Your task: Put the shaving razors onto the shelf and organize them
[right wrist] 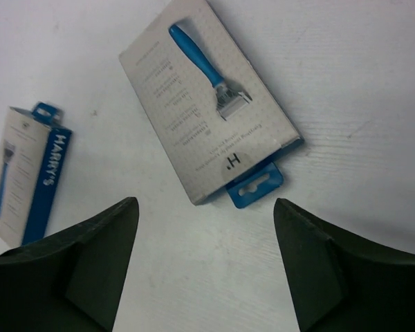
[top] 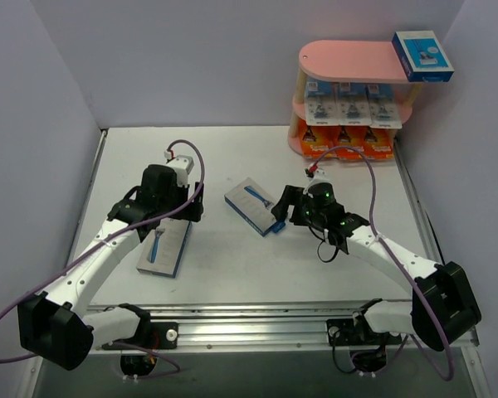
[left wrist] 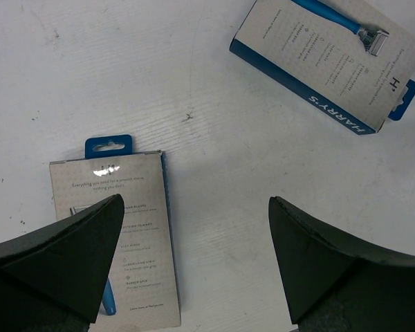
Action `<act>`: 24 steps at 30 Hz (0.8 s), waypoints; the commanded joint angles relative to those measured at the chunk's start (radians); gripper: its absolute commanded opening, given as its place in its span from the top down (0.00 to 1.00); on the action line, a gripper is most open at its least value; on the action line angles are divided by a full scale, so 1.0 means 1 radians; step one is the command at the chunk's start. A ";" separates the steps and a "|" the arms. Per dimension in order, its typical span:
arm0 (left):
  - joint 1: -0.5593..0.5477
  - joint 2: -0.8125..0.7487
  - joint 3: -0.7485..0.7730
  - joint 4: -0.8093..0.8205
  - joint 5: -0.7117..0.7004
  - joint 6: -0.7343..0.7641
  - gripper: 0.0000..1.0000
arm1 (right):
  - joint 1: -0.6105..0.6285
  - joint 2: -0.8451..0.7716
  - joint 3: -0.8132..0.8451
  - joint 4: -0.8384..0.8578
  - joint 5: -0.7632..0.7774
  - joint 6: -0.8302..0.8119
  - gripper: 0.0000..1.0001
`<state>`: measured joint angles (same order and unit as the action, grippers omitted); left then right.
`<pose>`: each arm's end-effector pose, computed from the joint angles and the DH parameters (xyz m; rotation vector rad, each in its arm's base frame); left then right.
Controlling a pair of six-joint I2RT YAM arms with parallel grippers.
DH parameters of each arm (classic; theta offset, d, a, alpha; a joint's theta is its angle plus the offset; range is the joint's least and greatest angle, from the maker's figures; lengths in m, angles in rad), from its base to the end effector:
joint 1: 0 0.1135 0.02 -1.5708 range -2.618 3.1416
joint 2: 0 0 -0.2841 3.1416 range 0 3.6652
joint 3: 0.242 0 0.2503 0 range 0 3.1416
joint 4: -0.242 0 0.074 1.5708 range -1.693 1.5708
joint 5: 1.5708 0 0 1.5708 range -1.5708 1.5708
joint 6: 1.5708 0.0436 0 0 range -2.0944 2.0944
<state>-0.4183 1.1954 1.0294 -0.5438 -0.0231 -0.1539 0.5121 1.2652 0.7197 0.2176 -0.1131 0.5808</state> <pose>0.2331 -0.1025 0.3202 0.2905 2.2768 -0.2720 0.2456 0.1437 0.2718 -0.0122 1.9884 0.8354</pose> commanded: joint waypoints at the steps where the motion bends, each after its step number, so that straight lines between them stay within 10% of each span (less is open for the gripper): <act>1: -0.002 -0.008 0.049 0.001 -0.032 0.001 0.06 | 0.011 -0.059 -0.016 -0.052 0.007 -0.191 0.29; 24: 0.029 -0.169 0.000 0.054 -0.199 0.007 0.06 | 0.416 0.265 0.311 -0.445 0.645 -0.600 0.59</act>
<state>-0.3962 1.0454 1.0210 -0.5301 -0.1921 -0.1501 0.8967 1.4956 0.9680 -0.1627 0.4229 0.0467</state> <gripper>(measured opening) 0.942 0.415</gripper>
